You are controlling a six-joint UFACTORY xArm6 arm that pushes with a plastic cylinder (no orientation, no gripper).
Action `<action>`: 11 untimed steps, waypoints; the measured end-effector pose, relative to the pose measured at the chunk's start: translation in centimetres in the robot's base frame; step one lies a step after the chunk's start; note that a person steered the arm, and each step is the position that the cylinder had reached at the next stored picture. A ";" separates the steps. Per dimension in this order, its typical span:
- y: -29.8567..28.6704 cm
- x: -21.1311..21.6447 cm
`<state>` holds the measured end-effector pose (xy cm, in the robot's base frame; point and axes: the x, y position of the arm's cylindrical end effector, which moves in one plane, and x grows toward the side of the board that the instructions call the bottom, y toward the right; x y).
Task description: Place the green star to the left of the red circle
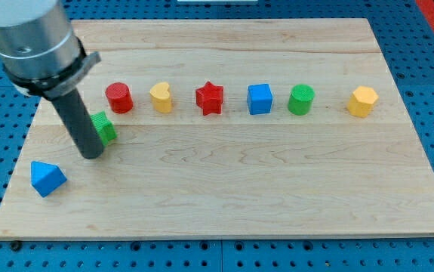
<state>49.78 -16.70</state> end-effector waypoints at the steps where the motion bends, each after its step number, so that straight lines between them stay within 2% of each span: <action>1: 3.2 -0.3; 2: 1.4 -0.8; 4: -4.3 -5.1; 6: -7.2 -3.3; 9: -7.8 -9.5; 11: -6.3 -9.6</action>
